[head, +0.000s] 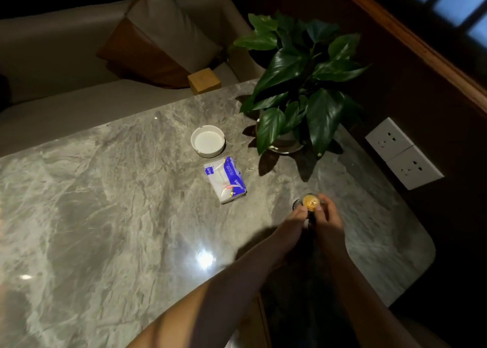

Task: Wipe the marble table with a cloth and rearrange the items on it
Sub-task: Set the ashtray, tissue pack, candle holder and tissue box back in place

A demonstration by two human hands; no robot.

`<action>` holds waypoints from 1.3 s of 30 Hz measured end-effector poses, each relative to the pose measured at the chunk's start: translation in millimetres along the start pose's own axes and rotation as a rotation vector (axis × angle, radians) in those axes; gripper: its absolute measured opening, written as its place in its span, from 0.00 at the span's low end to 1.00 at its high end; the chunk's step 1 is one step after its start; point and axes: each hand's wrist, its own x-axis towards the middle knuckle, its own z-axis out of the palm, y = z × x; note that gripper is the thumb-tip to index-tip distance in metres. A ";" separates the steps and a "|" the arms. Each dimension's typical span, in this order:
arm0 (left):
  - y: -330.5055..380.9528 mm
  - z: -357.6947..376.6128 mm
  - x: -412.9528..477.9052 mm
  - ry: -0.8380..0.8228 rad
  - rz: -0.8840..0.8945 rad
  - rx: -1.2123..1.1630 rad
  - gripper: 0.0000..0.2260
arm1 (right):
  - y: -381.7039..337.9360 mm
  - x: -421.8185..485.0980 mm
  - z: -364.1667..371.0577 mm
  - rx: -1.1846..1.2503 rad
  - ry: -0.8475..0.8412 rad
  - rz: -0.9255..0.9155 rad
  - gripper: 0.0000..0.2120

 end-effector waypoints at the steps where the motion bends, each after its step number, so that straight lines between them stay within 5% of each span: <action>1: 0.9 3.1 3.6 -0.021 -0.017 -0.032 0.20 | 0.0 3.9 0.6 0.009 0.025 -0.017 0.17; 18: 11.1 16.5 14.3 0.083 0.149 0.103 0.21 | -4.5 51.1 -0.4 -0.031 0.035 -0.042 0.18; 28: -12.8 -63.6 -59.3 0.157 0.263 0.366 0.25 | -6.3 13.8 -26.7 -0.090 0.138 -0.019 0.16; 32: -50.1 -103.1 -90.3 0.123 0.120 0.535 0.29 | 14.7 -22.4 -23.9 -0.006 -0.094 0.146 0.07; 35: -73.8 -125.0 -117.5 0.126 0.091 0.637 0.29 | 31.0 -57.2 -20.0 -0.169 -0.464 0.268 0.06; 39: -110.0 -147.1 -144.5 0.199 0.004 0.636 0.32 | 43.2 -90.6 -18.8 -0.457 -0.833 0.148 0.08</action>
